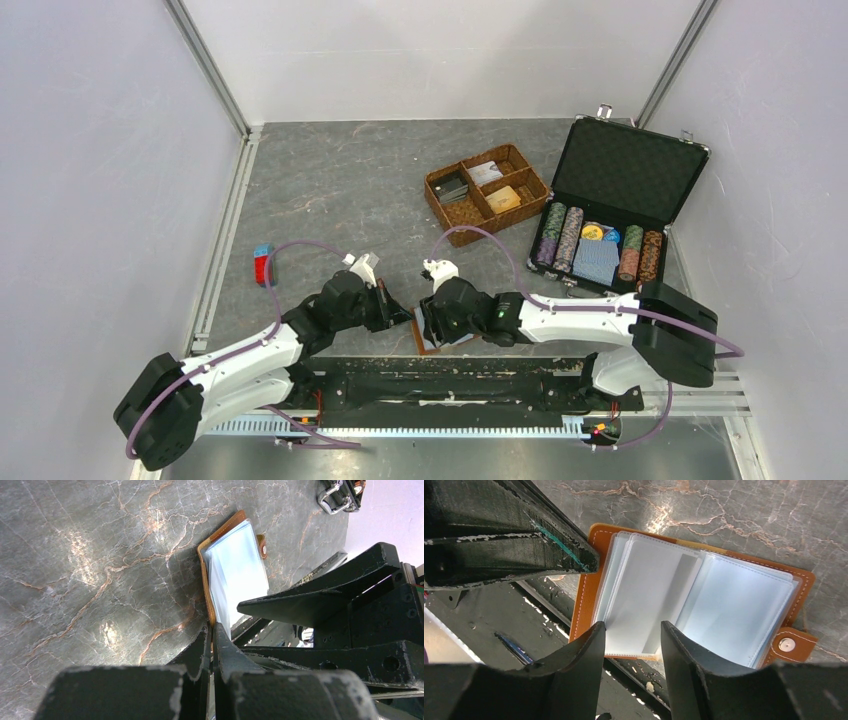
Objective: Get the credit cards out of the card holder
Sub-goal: Remove the credit card from the card holder.
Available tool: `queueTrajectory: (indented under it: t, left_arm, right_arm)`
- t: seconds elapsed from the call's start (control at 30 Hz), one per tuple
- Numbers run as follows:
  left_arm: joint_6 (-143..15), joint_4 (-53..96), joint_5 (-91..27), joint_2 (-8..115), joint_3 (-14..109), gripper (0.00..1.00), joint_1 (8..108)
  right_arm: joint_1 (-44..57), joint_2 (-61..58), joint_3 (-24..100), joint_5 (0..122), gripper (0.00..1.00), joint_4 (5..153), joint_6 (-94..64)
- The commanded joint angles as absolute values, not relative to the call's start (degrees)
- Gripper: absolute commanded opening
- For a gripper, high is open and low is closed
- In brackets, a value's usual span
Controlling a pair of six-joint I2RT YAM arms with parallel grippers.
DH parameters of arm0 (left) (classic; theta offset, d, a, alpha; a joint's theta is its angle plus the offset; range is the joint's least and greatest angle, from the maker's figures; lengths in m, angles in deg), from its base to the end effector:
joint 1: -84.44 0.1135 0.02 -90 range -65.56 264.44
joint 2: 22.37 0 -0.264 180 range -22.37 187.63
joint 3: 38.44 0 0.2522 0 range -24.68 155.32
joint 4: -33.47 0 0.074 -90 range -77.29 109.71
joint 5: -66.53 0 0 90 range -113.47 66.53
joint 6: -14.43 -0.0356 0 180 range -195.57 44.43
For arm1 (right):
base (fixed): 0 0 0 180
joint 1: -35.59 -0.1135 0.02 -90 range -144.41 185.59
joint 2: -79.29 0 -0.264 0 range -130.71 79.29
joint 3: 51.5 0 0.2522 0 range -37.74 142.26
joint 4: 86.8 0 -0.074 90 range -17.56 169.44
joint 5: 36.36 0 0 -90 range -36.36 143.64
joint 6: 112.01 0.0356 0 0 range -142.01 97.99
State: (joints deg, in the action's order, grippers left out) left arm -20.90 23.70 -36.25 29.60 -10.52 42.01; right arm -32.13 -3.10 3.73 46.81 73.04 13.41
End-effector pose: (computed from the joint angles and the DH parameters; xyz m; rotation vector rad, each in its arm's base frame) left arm 0.1261 -0.1259 0.1582 -0.1134 2.4059 -1.1401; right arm 0.1114 0.2608 0.1797 -0.6411 2.4240 0.6742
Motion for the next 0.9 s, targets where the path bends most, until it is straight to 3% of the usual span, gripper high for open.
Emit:
queueTrajectory:
  t: [0.0, 0.7, 0.87]
  left_arm:
    - [-21.1, 25.6, -37.7, 29.5, -10.4, 0.02, 42.3]
    - [-20.7, 25.6, -38.0, 28.8, -10.9, 0.02, 42.3]
    - [-20.7, 25.6, -38.0, 28.7, -10.9, 0.02, 42.3]
  right_arm:
    - [-32.7, -2.9, 6.6, 42.7, 0.47, 70.7, 12.4]
    - [-33.2, -3.9, 5.6, 47.2, 0.52, 74.6, 13.2]
    - [-33.3, -4.4, 5.8, 46.2, 0.48, 73.5, 13.1]
